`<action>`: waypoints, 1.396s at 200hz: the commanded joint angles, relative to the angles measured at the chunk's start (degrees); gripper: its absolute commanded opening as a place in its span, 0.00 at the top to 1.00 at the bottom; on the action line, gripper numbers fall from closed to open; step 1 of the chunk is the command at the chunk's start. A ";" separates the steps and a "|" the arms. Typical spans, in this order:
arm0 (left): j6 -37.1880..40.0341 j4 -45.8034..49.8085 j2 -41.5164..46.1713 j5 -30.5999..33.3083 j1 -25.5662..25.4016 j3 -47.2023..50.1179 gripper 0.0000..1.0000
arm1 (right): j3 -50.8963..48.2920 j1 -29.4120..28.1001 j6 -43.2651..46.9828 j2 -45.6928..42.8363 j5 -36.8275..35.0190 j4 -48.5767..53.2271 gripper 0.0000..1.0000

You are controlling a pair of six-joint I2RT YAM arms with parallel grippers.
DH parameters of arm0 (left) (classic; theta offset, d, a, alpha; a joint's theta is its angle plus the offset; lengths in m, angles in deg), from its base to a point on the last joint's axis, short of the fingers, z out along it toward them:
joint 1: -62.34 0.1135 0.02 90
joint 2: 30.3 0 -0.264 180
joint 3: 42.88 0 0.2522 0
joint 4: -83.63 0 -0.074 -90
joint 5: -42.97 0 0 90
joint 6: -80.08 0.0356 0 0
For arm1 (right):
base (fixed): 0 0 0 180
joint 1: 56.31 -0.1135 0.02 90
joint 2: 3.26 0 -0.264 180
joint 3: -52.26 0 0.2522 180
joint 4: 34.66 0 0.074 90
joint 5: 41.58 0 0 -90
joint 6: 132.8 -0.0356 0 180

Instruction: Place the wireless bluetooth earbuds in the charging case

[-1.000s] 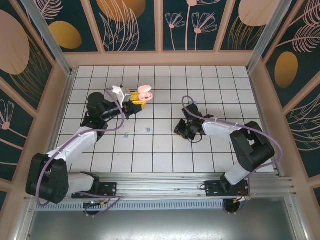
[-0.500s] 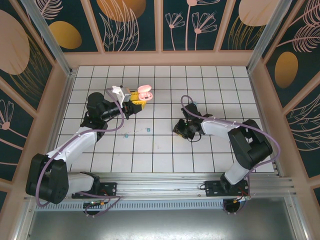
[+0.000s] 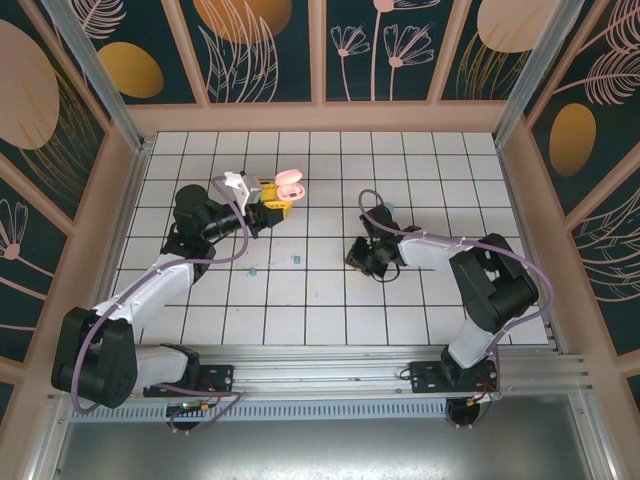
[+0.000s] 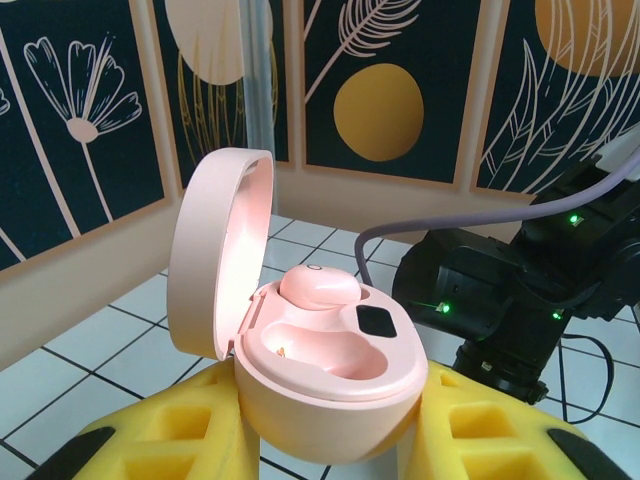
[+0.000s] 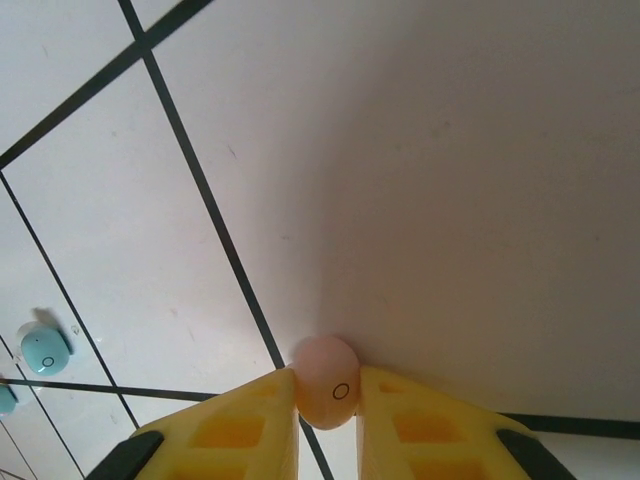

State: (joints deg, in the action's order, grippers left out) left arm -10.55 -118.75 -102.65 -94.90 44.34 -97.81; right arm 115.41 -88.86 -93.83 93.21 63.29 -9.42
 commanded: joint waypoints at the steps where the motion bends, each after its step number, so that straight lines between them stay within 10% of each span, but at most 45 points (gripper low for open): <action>1: 1.02 -0.05 1.08 0.06 0.06 0.56 0.86 | 1.28 0.46 1.60 2.24 -1.86 0.51 0.83; 279: 1.07 -2.85 -0.59 1.30 0.07 -0.04 0.85 | 30.74 -2.92 21.47 -16.65 -4.34 25.29 0.99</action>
State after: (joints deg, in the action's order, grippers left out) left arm -9.91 -119.04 -102.81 -94.05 44.34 -97.77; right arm 142.36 -91.55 -74.99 80.55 56.34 13.47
